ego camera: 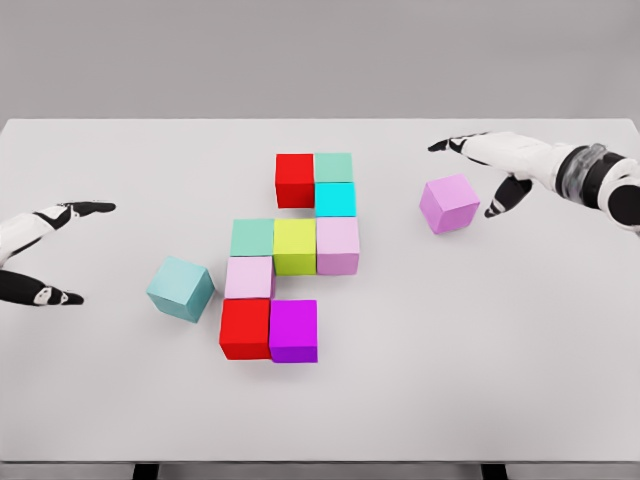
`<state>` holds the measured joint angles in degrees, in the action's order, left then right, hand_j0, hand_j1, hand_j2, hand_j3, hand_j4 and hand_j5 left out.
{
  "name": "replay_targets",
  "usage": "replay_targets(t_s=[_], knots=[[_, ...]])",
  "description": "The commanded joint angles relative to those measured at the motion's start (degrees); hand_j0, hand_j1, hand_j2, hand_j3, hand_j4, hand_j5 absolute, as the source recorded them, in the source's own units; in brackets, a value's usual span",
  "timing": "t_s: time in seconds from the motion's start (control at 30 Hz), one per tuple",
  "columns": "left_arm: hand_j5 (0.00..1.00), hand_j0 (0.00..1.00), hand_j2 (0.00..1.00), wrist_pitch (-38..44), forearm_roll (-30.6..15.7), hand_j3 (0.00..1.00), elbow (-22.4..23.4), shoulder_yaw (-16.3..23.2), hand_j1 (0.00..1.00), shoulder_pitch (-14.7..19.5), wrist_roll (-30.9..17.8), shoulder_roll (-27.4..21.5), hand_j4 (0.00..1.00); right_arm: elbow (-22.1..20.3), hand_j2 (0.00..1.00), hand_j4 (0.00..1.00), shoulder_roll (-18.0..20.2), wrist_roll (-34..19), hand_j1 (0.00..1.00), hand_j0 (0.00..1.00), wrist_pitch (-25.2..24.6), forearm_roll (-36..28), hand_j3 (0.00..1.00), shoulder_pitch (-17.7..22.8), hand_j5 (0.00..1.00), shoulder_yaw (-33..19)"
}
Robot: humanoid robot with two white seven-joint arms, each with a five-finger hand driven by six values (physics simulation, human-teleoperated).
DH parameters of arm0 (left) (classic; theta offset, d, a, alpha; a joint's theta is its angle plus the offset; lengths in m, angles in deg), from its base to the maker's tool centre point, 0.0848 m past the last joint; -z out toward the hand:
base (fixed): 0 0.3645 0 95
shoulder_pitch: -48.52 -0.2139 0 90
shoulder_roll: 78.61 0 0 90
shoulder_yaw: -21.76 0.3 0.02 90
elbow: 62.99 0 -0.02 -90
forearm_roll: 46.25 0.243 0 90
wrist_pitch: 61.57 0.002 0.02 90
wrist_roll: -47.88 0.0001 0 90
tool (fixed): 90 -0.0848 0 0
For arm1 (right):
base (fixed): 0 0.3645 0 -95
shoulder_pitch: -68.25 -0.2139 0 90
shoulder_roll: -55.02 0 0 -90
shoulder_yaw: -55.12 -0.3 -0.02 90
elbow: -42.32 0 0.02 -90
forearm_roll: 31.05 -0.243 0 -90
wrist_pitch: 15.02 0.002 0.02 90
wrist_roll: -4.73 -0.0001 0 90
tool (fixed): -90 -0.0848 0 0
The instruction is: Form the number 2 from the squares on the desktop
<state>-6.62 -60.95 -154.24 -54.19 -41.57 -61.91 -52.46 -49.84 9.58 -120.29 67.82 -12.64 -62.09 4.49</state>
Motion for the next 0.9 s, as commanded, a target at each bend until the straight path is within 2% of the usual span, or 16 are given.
replay_targets(t_s=[0.0,0.1,0.2,0.27,0.4,0.47,0.57,0.7,0.73,0.87], knots=[[1.00,1.00,1.00,0.0,-6.0,1.00,-0.7,0.9,1.00,0.4,-9.7,-1.1,1.00,2.0,1.00,1.00,-1.1,0.0,1.00,1.00,0.0,3.1,1.00,-0.1,1.00,1.6],[1.00,1.00,1.00,0.0,-6.1,1.00,-0.9,0.9,1.00,3.5,-15.2,2.1,1.00,2.5,1.00,1.00,-2.4,0.0,1.00,1.00,1.3,4.4,1.00,-0.2,1.00,3.0],[1.00,1.00,1.00,0.9,-6.0,1.00,-0.8,1.0,1.00,7.8,-15.2,9.2,1.00,2.4,1.00,1.00,-2.5,0.0,1.00,1.00,3.3,4.4,1.00,-0.2,1.00,3.2],[1.00,1.00,1.00,10.0,-6.2,1.00,-0.7,1.0,1.00,9.5,-15.2,10.2,1.00,2.6,1.00,1.00,-2.5,0.0,1.00,1.00,3.6,4.4,1.00,-0.3,1.00,3.3],[1.00,1.00,1.00,15.8,-6.3,1.00,-0.5,1.0,1.00,9.6,-15.2,13.5,1.00,3.0,1.00,1.00,-3.1,0.0,1.00,1.00,3.5,4.6,1.00,-1.7,1.00,3.4],[1.00,1.00,1.00,18.5,-7.0,1.00,-0.6,1.4,1.00,9.3,-15.2,13.6,1.00,3.9,1.00,1.00,-3.3,0.0,1.00,1.00,3.5,4.6,1.00,-2.3,1.00,4.6],[1.00,1.00,1.00,20.0,-6.9,1.00,-0.6,4.6,1.00,9.1,-15.2,13.1,1.00,6.9,1.00,1.00,-4.8,0.0,1.00,1.00,3.6,5.9,1.00,-2.8,1.00,5.5],[1.00,1.00,1.00,20.0,-6.9,1.00,-0.8,5.0,1.00,8.7,-15.2,12.9,1.00,8.7,1.00,1.00,-6.2,0.0,1.00,1.00,5.2,7.4,1.00,-3.2,1.00,6.0],[1.00,1.00,1.00,19.7,-6.9,1.00,-0.9,6.3,1.00,8.7,-15.2,12.8,1.00,9.1,1.00,1.00,-6.2,0.0,1.00,1.00,5.3,7.5,1.00,-3.2,1.00,6.0],[1.00,1.00,1.00,19.7,-6.7,1.00,-0.8,7.0,1.00,8.7,-15.2,12.6,1.00,9.1,1.00,1.00,-6.2,0.0,1.00,1.00,5.4,7.5,1.00,-3.4,1.00,6.2]])
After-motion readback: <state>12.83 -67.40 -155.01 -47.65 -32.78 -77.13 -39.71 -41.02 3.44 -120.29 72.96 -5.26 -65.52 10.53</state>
